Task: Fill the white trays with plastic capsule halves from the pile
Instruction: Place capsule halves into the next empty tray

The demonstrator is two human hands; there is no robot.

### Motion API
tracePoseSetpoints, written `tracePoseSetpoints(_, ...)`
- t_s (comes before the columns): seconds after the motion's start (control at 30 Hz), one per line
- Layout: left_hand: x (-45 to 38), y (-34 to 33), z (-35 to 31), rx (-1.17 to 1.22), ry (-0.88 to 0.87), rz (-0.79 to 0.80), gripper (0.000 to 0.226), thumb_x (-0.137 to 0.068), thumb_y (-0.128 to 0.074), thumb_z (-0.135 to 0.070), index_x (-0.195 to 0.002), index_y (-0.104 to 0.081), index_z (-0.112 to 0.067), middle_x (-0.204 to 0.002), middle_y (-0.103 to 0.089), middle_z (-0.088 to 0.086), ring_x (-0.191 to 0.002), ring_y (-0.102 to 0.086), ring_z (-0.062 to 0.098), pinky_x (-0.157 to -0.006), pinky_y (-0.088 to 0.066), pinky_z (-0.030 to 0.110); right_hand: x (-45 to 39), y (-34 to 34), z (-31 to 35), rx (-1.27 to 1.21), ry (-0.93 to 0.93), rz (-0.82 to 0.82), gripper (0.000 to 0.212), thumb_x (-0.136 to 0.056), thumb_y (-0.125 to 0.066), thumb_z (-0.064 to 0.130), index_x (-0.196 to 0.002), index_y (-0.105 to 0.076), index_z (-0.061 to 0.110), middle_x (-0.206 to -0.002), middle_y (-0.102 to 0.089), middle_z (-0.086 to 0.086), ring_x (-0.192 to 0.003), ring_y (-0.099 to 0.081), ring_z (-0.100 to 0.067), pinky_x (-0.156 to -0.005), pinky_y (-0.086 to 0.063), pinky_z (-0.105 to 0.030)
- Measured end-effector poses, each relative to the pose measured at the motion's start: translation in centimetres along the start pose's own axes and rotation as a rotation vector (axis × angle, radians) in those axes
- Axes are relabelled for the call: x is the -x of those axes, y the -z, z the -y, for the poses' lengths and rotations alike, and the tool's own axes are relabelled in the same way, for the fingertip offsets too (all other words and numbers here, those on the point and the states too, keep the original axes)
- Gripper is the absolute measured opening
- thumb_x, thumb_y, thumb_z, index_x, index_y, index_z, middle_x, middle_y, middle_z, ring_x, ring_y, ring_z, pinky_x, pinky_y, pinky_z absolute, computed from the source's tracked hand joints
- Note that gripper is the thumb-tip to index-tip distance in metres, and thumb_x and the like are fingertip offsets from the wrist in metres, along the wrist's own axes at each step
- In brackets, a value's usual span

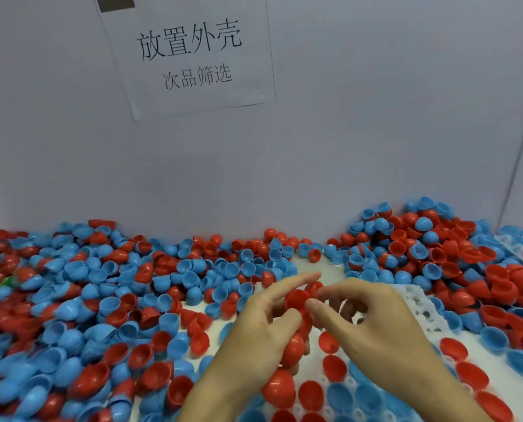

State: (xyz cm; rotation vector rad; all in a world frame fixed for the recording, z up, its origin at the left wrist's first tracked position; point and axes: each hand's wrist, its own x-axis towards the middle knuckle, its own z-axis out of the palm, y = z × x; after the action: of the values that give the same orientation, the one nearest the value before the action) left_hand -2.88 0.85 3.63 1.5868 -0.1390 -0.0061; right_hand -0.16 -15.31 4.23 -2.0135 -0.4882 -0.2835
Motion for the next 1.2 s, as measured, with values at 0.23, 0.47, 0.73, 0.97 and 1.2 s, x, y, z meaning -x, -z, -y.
tracePoseSetpoints(0.23, 0.3, 0.5, 0.2, 0.179, -0.007, 0.08, 0.05, -0.091, -0.065, -0.014, -0.132, -0.058, -0.041, -0.097, -0.073, 0.01, -0.072, -0.061, 0.018, -0.053, -0.05, 0.024, 0.0, -1.1, 1.3, -0.31, -0.165, -0.015, 0.012, -0.084, -0.07, 0.043, -0.077, -0.077, 0.038, -0.067, -0.071, 0.009, -0.058, -0.062, -0.003, -0.054, -0.049, -0.017)
tracePoseSetpoints(0.47, -0.2, 1.5, 0.4, 0.544, 0.12, -0.196, 0.024, -0.094, -0.057, -0.003, -0.114, -0.069, -0.01, -0.098, -0.075, 0.021, -0.063, -0.062, 0.018, -0.039, -0.043, 0.02, -0.1, -0.7, 1.5, -0.36, -0.263, -0.053, 0.017, -0.075, -0.07, 0.053, -0.079, -0.075, 0.037, -0.071, -0.07, 0.005, -0.052, -0.06, -0.003, -0.05, -0.044, -0.008)
tracePoseSetpoints(0.73, -0.7, 2.7, 1.0, 0.761, 0.205, -0.486, 0.013, -0.094, -0.058, -0.004, -0.102, -0.067, -0.006, -0.083, -0.074, 0.013, -0.062, -0.064, 0.016, -0.042, -0.048, 0.021, -1.3, 0.0, 1.0, 0.315, -0.218, 0.165, 0.013, -0.088, -0.072, 0.026, -0.076, -0.071, 0.031, -0.065, -0.062, 0.006, -0.056, -0.059, 0.002, -0.049, -0.044, -0.012)
tracePoseSetpoints(0.97, -0.6, 3.2, 1.0, 0.926, 0.27, -0.522, 0.012, -0.094, -0.057, -0.004, -0.103, -0.066, -0.004, -0.087, -0.069, 0.014, -0.064, -0.06, 0.017, -0.041, -0.047, 0.018, -3.2, -3.3, 3.7, 0.996, -0.11, 0.578, 0.012, -0.088, -0.068, 0.021, -0.085, -0.057, 0.017, -0.083, -0.055, 0.006, -0.074, -0.059, -0.01, -0.069, -0.054, -0.023)
tracePoseSetpoints(1.2, -0.4, 3.6, 0.7, 0.931, 0.264, -0.527, 0.011, -0.095, -0.057, -0.006, -0.101, -0.066, -0.006, -0.088, -0.07, 0.013, -0.063, -0.06, 0.016, -0.039, -0.047, 0.02, -3.4, -5.9, 3.2, 1.137, -0.05, 0.72, 0.026, -0.091, -0.059, 0.008, -0.116, -0.056, 0.016, -0.094, -0.049, 0.001, -0.089, -0.054, -0.018, -0.081, -0.049, -0.03)
